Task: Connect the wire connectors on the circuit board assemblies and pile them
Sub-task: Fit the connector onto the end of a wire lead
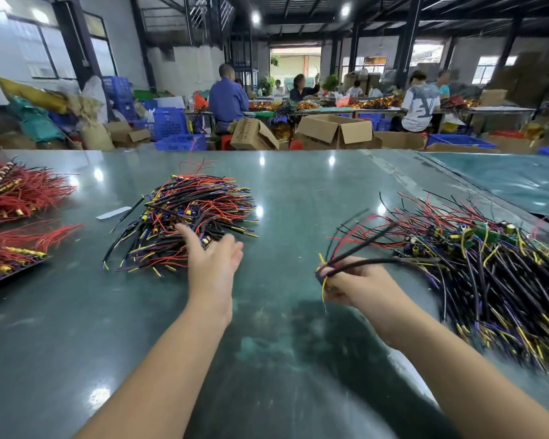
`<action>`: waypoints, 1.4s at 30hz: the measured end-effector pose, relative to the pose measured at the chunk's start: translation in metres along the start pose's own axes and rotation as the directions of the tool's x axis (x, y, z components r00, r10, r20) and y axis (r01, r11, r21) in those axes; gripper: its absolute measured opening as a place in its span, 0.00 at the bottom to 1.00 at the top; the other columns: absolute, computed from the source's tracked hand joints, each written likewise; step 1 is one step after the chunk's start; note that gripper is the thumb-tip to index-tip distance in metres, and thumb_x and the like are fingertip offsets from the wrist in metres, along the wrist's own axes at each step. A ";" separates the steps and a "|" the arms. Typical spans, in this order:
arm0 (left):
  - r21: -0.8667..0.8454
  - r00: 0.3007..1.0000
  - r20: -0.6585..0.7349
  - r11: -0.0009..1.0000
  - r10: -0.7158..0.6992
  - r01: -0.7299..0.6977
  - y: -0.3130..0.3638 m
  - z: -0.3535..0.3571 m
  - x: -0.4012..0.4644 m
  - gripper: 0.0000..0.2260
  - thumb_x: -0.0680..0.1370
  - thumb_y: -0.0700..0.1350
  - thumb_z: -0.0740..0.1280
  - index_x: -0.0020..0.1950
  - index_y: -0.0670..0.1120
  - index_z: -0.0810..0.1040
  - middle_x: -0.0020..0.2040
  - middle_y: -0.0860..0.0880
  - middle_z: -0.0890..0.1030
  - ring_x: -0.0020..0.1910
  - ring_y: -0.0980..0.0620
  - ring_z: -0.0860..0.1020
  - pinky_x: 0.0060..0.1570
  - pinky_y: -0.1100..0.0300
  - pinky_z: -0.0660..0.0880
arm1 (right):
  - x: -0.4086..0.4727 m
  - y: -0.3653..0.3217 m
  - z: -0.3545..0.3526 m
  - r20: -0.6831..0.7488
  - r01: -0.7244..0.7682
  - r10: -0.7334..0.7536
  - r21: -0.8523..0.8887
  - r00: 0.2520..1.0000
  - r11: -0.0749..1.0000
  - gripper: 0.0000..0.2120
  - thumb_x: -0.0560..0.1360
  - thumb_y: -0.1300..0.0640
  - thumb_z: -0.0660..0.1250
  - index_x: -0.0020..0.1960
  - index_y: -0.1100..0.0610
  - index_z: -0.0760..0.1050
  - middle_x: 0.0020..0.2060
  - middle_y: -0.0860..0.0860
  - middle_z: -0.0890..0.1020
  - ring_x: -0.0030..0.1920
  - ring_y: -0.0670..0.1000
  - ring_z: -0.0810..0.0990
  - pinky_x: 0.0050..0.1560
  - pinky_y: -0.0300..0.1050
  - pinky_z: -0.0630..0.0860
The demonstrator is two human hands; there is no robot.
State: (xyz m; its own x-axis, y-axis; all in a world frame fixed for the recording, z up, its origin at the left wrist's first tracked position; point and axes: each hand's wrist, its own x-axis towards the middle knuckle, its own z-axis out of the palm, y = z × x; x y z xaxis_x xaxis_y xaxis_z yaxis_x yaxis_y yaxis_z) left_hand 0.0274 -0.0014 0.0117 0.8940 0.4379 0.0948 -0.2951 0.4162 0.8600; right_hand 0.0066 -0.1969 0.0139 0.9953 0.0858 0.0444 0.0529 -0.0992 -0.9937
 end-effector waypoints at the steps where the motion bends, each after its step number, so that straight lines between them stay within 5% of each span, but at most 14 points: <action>1: 0.076 1.000 0.014 0.997 0.010 -0.011 -0.002 0.001 -0.002 0.35 0.79 0.35 0.60 0.78 0.56 0.45 0.43 0.51 0.75 0.47 0.47 0.79 0.49 0.61 0.77 | -0.001 0.000 0.000 0.034 0.006 -0.003 -0.083 0.999 0.997 0.07 0.74 0.61 0.66 0.38 0.57 0.78 0.32 0.51 0.75 0.32 0.47 0.71 0.39 0.41 0.68; 3: 0.263 0.999 0.037 0.965 0.007 -0.016 -0.004 0.005 -0.007 0.27 0.78 0.33 0.61 0.74 0.52 0.62 0.42 0.48 0.79 0.39 0.49 0.81 0.37 0.65 0.78 | -0.003 0.000 0.000 0.064 0.006 0.004 -0.156 0.998 0.988 0.08 0.75 0.58 0.66 0.38 0.61 0.78 0.32 0.50 0.72 0.33 0.48 0.68 0.40 0.44 0.63; 6: 0.445 0.975 0.206 0.895 -0.089 -0.012 -0.006 0.014 -0.022 0.09 0.78 0.34 0.62 0.54 0.42 0.79 0.39 0.44 0.83 0.31 0.56 0.79 0.33 0.68 0.76 | -0.004 -0.004 -0.001 0.066 -0.004 0.010 -0.097 0.998 0.995 0.09 0.76 0.59 0.65 0.40 0.61 0.80 0.34 0.50 0.75 0.38 0.48 0.69 0.43 0.45 0.68; 11: 0.340 0.782 0.496 0.913 -0.379 0.227 -0.015 0.018 -0.040 0.07 0.78 0.41 0.65 0.50 0.42 0.81 0.43 0.46 0.83 0.39 0.54 0.78 0.41 0.64 0.78 | -0.009 -0.010 0.001 0.177 0.002 -0.001 -0.008 0.984 1.000 0.05 0.75 0.62 0.68 0.47 0.56 0.81 0.38 0.55 0.78 0.40 0.50 0.72 0.44 0.41 0.72; 16: 0.245 0.702 0.522 0.874 -0.484 0.420 -0.012 0.019 -0.040 0.10 0.77 0.44 0.64 0.53 0.40 0.80 0.45 0.45 0.83 0.40 0.50 0.81 0.40 0.62 0.79 | -0.006 -0.012 -0.003 0.019 0.005 -0.006 0.040 1.000 0.999 0.06 0.70 0.63 0.73 0.43 0.63 0.77 0.35 0.57 0.82 0.34 0.51 0.75 0.37 0.40 0.74; 19: 0.215 0.679 0.520 0.849 -0.518 0.482 -0.011 0.018 -0.040 0.09 0.76 0.38 0.63 0.44 0.42 0.84 0.43 0.44 0.83 0.39 0.49 0.82 0.40 0.60 0.80 | -0.008 -0.012 -0.001 0.015 0.061 -0.061 0.008 0.998 0.998 0.07 0.67 0.59 0.75 0.41 0.62 0.80 0.32 0.54 0.82 0.34 0.48 0.75 0.37 0.39 0.74; 24: 0.249 0.654 0.587 0.875 -0.477 0.415 -0.008 0.016 -0.040 0.12 0.74 0.33 0.63 0.43 0.45 0.85 0.43 0.45 0.84 0.42 0.52 0.83 0.44 0.60 0.79 | -0.009 -0.010 0.005 0.007 0.089 -0.089 0.055 0.996 0.995 0.04 0.68 0.58 0.74 0.41 0.57 0.82 0.32 0.51 0.81 0.32 0.45 0.74 0.35 0.35 0.73; 29: 0.219 0.699 0.591 0.914 -0.402 0.341 -0.010 0.016 -0.041 0.08 0.63 0.40 0.73 0.40 0.47 0.86 0.39 0.48 0.85 0.39 0.55 0.83 0.41 0.65 0.78 | -0.006 -0.008 0.003 0.022 0.024 -0.028 0.140 0.999 0.990 0.01 0.69 0.61 0.73 0.40 0.59 0.82 0.33 0.54 0.81 0.31 0.45 0.74 0.38 0.36 0.75; 35: 0.345 0.774 0.580 0.937 -0.255 0.050 -0.012 0.017 -0.040 0.10 0.66 0.36 0.76 0.41 0.50 0.85 0.40 0.47 0.85 0.40 0.54 0.80 0.47 0.60 0.76 | -0.006 -0.004 -0.004 0.123 -0.043 0.012 0.251 0.992 0.967 0.10 0.59 0.57 0.73 0.37 0.61 0.82 0.32 0.57 0.79 0.30 0.48 0.75 0.38 0.38 0.78; 42: 0.340 0.728 0.648 0.940 -0.224 -0.013 -0.010 0.011 -0.038 0.09 0.72 0.31 0.70 0.46 0.44 0.84 0.43 0.45 0.85 0.43 0.52 0.82 0.45 0.63 0.78 | -0.006 0.001 -0.010 0.218 0.030 -0.090 0.265 0.972 0.964 0.11 0.62 0.57 0.73 0.40 0.64 0.81 0.36 0.63 0.80 0.33 0.51 0.75 0.39 0.40 0.77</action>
State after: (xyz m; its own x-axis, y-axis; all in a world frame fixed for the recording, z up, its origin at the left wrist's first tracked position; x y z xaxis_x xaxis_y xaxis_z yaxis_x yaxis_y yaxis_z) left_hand 0.0001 -0.0313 0.0051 0.9356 -0.2904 0.2007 -0.1743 0.1144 0.9780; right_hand 0.0018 -0.2072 0.0141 0.9447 0.3087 0.1104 0.0596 0.1693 -0.9838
